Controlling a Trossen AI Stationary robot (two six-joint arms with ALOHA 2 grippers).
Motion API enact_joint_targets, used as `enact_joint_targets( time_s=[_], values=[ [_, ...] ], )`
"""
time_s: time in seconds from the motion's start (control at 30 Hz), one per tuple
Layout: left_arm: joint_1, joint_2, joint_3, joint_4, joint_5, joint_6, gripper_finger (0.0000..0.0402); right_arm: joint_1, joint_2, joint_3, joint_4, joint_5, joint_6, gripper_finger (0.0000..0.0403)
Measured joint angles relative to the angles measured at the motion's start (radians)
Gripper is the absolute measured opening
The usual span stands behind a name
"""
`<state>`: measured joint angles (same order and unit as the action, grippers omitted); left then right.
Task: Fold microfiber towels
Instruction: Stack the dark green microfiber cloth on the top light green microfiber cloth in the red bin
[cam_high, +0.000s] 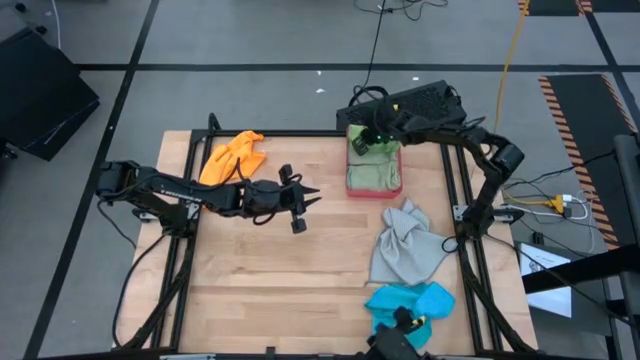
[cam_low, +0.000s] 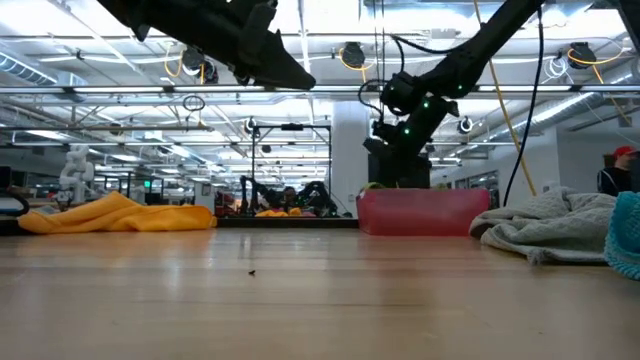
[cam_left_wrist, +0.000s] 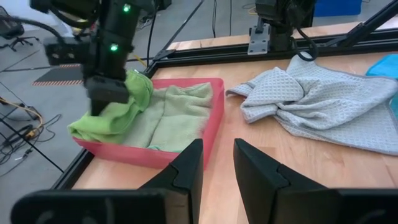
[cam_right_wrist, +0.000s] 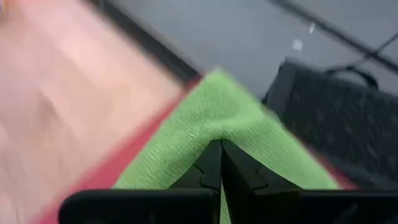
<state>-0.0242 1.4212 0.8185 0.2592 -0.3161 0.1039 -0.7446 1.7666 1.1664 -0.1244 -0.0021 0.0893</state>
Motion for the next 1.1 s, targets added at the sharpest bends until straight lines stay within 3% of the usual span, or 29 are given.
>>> enact_joint_targets(
  time_s=[0.13, 0.3, 0.4, 0.7, 1.0, 1.1],
  values=[
    [-0.003, 0.0, 0.0, -0.003, 0.0, 0.006, 0.0092, 0.02, -0.036, -0.063, 0.173, 0.012, 0.064, 0.0],
    [-0.008, 0.0, 0.0, -0.003, 0.0, 0.006, 0.0092, 0.057, -0.047, -0.198, 0.428, 0.146, 0.119, 0.0],
    [-0.011, 0.0, 0.0, -0.003, 0.0, 0.006, 0.0092, 0.066, -0.046, -0.262, 0.521, 0.162, 0.153, 0.0],
    [-0.01, 0.0, 0.0, 0.001, 0.0, 0.011, 0.0092, 0.084, -0.044, -0.328, 0.569, 0.236, 0.23, 0.0],
    [-0.01, 0.0, 0.0, 0.015, 0.0, 0.018, 0.0092, 0.106, -0.018, -0.328, 0.605, 0.244, 0.284, 0.0],
    [-0.011, 0.0, 0.0, 0.012, 0.0, 0.018, 0.0092, 0.146, -0.017, -0.328, 0.668, 0.341, 0.29, 0.0]
  ],
)
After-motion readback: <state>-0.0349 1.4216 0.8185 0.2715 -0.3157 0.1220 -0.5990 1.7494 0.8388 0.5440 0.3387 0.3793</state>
